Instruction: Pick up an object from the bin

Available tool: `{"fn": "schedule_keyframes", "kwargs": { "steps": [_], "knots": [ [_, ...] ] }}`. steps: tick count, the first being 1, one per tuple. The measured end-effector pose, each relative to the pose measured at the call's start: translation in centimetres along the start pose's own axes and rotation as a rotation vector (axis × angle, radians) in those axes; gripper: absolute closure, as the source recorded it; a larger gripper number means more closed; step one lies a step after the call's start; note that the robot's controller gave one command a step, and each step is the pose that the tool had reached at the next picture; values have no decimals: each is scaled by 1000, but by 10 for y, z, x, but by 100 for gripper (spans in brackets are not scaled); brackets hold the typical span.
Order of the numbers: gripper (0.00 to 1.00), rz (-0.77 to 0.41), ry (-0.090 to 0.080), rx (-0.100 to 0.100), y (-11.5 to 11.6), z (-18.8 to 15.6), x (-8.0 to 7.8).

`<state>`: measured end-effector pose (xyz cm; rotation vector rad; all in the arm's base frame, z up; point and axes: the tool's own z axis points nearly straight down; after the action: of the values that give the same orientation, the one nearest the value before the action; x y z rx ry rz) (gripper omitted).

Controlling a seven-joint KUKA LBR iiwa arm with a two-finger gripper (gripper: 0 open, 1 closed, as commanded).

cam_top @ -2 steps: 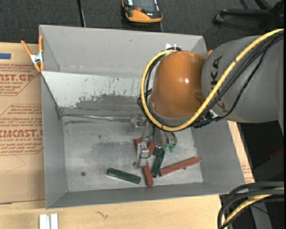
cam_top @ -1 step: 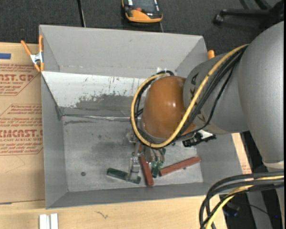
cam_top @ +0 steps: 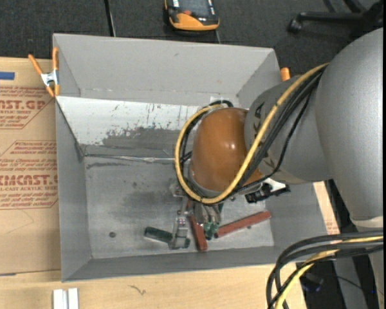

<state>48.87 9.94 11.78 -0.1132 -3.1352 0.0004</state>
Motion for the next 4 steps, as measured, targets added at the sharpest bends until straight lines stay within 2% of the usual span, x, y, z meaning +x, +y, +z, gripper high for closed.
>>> {"fn": "schedule_keyframes", "kwargs": {
  "steps": [1, 2, 3, 4],
  "knots": [
    [0, 162, -4, -2, 13, -13, 7],
    [0, 78, -3, 0, -2, 51, 5],
    [100, 340, -5, -2, 2, 48, 6],
    [100, 340, -5, -2, 2, 48, 6]
  ]
}}
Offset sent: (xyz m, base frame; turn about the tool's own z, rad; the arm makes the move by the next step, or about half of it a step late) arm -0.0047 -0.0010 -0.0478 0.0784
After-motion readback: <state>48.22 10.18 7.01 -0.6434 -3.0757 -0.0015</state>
